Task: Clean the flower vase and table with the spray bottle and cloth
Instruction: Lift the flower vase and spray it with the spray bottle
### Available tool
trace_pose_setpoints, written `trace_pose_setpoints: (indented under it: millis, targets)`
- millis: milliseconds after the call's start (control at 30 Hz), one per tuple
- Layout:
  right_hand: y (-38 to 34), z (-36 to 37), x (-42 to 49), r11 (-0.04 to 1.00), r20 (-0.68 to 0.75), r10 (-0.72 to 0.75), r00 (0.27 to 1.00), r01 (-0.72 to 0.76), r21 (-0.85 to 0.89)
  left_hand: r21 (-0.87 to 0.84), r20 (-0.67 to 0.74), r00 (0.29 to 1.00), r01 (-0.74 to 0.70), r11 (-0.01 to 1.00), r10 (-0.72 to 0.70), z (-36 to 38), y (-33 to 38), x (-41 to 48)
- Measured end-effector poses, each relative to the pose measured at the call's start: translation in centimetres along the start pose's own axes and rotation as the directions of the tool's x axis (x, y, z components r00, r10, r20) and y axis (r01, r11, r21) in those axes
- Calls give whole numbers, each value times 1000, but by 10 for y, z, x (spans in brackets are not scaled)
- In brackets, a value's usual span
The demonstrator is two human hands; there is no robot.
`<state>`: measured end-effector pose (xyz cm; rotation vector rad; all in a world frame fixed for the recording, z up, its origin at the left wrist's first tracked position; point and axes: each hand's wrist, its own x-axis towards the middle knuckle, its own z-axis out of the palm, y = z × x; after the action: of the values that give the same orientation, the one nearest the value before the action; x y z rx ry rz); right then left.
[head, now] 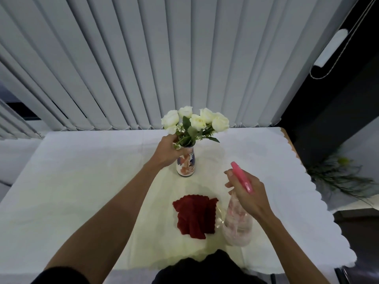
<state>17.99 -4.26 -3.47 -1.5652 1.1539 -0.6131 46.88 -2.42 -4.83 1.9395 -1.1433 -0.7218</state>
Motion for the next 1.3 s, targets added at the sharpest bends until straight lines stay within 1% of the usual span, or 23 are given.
trace_pose_setpoints:
  millis: [167, 267, 367, 433, 533, 633, 767, 867, 1000, 1100, 1167, 1233, 1300]
  targets:
    - [-7, 1, -5, 998, -26, 43, 999, -42, 43, -42, -11, 999, 46, 998, -46, 9, -12, -8]
    - [-1, 5, -7, 999, -67, 24, 997, -22, 23, -68, 23, 998, 67, 995, -65, 3, -15, -10]
    - [-4, 12, -6, 1000, -26, 24, 999, -24, 9, -97, 30, 996, 87, 991, -85, 1, -7, -9]
    - [-9, 16, -3, 999, 23, 32, 999, -32, -17, -159, -18, 994, 105, 982, -110, 1, 2, -7]
    - [-18, 19, -4, 994, 128, 51, 990, -38, -103, -273, -118, 979, 127, 953, -165, -5, 23, -3]
    - [-32, 18, -13, 982, 217, 64, 974, -24, -185, -322, -189, 962, 131, 938, -200, -19, 36, 1]
    - [-55, 14, -27, 990, 209, 56, 976, -27, -136, -362, -278, 936, 109, 926, -218, -30, 44, 0]
    - [-67, 15, -32, 978, 182, 43, 982, -4, -210, -382, -318, 916, 111, 917, -244, -31, 46, -2]
    - [-72, 14, -38, 958, 183, 66, 981, -11, -287, -416, -344, 901, 105, 903, -263, -37, 48, -4]
    - [-69, 10, -42, 968, 167, 78, 983, -34, -250, -457, -329, 907, 90, 885, -263, -46, 49, -2]
    - [-66, 7, -44, 973, 185, 59, 981, -15, -228, -496, -274, 931, 77, 865, -239, -54, 50, -2]
    - [-65, 4, -46, 975, 192, 40, 981, 4, -222, -523, -214, 961, 40, 851, -177, -63, 49, -2]
    - [-70, 0, -45, 982, 183, 47, 982, -12, -188, -556, -158, 983, -12, 831, -91, -72, 52, -2]
